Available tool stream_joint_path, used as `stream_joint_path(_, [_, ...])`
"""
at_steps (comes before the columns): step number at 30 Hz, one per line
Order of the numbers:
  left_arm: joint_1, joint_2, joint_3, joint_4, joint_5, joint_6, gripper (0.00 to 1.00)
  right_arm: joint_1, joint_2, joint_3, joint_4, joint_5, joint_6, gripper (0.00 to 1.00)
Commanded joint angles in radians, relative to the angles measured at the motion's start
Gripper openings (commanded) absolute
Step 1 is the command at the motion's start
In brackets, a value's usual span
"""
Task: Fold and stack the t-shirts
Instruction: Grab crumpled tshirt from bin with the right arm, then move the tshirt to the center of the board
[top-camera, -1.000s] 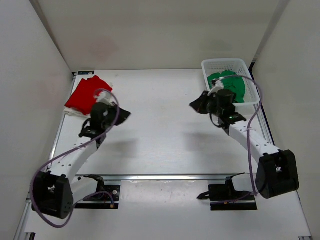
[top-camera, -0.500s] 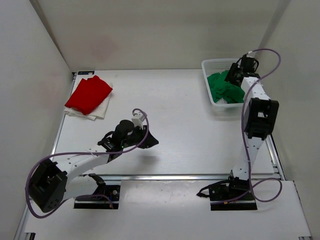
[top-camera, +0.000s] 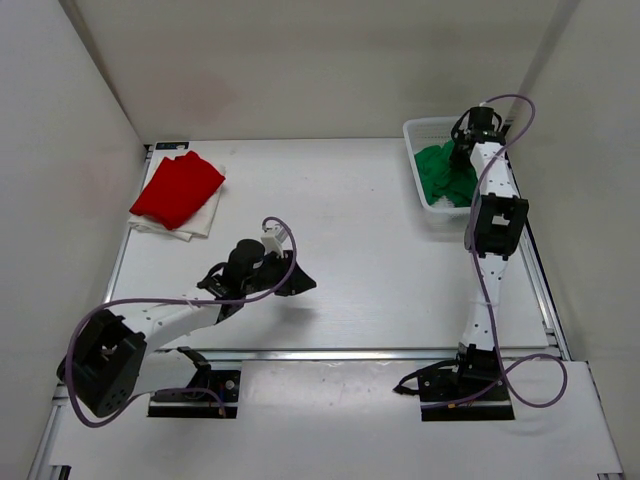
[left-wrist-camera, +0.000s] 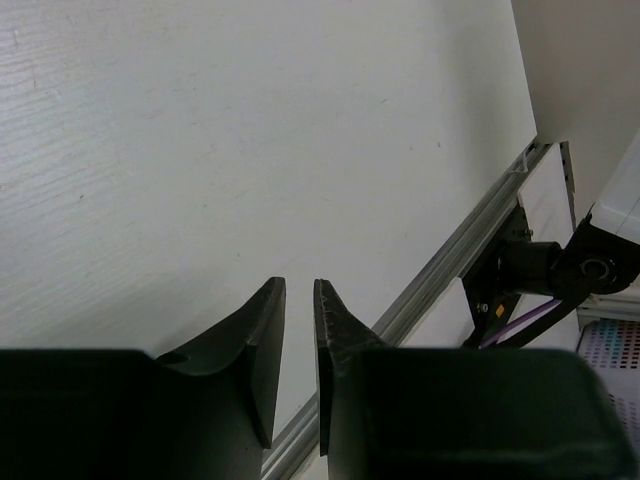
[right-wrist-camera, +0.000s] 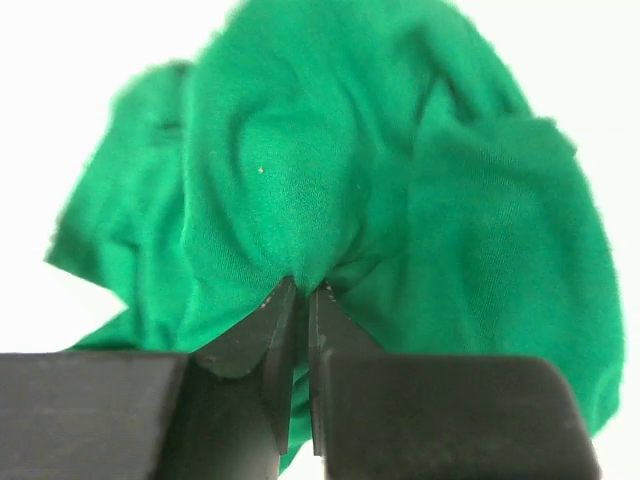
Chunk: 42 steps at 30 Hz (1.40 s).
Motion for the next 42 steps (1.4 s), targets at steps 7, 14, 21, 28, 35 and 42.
stream_joint_path(7, [0.091, 0.015, 0.048, 0.026, 0.073, -0.044, 0.34, 0.079, -0.289, 0.175, -0.069, 0.034, -0.022, 0.01])
stream_joint_path(14, [0.226, -0.02, 0.068, 0.003, 0.135, -0.094, 0.38, 0.278, -0.637, 0.169, -0.046, -0.044, -0.107, 0.0])
stream_joint_path(21, [0.462, -0.091, 0.036, -0.023, 0.213, -0.155, 0.4, 0.715, -1.063, -0.289, 0.371, -0.043, -0.248, 0.0])
stream_joint_path(28, [0.703, -0.085, 0.033, 0.004, 0.316, -0.214, 0.41, 0.688, -1.116, -0.392, 0.4, -0.242, -0.089, 0.0])
stream_joint_path(35, [0.837, -0.046, -0.096, 0.17, 0.351, -0.343, 0.39, 0.418, -1.269, -1.322, 0.947, -0.593, 0.27, 0.0])
stream_joint_path(42, [0.823, 0.018, -0.114, 0.21, 0.268, -0.369, 0.38, 0.354, -1.08, -1.659, 1.151, -0.583, 0.306, 0.06])
